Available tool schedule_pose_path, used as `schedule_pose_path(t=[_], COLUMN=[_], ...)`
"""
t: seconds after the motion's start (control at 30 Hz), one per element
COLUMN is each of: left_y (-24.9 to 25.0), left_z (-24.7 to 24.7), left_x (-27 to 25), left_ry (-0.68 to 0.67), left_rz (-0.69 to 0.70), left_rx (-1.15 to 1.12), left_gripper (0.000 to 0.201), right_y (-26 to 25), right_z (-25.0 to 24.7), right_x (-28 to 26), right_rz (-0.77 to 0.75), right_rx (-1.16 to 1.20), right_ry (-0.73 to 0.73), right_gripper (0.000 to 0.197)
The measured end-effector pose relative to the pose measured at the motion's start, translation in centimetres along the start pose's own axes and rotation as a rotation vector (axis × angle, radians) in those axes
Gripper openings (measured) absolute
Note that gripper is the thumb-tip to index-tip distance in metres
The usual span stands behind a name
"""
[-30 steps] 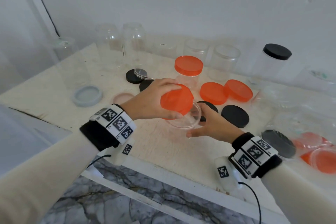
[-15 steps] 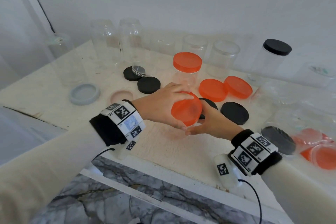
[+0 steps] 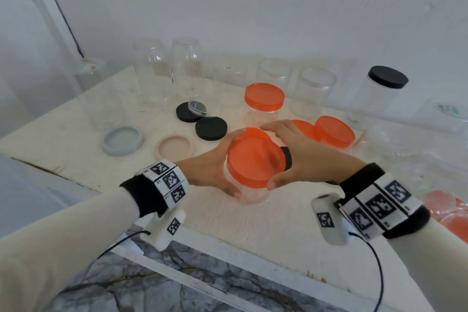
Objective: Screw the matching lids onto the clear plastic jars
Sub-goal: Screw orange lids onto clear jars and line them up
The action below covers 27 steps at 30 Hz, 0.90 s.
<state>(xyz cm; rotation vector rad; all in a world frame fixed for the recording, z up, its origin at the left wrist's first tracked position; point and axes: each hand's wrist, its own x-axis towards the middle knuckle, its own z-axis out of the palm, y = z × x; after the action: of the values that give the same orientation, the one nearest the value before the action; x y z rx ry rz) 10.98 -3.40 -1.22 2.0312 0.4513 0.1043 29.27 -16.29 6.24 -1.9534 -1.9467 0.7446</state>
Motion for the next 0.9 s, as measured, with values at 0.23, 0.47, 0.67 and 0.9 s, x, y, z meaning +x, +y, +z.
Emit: schedule_pose_path(t=[0.23,0.47,0.67,0.9], left_y=[-1.0,-1.1,-1.4,-0.9], left_z=[-0.2,-0.6,-0.5,-0.3], left_x=[1.2,1.7,1.7,1.3], left_ry=[-0.044,-0.055,-0.012,-0.036], left_rz=[-0.059,-0.094,-0.072,-0.075], left_rx=[-0.154,-0.134,-0.096,-0.117], left_gripper=[0.107,0.089,0.086,0.096], right_y=[-2.9,-3.3,-4.1,-4.3], right_z=[0.5,-0.1,1.0,-1.0], right_x=[2.6,3.6,3.5,3.1], right_rz=[-0.011,-0.064,0.109,-0.004], right_rx=[-0.422,-0.4,-0.654,-0.449], right_ry=[-0.218,-0.317,-0.118,-0.377], right_gripper=[0.101,0.101,0.092,0.092])
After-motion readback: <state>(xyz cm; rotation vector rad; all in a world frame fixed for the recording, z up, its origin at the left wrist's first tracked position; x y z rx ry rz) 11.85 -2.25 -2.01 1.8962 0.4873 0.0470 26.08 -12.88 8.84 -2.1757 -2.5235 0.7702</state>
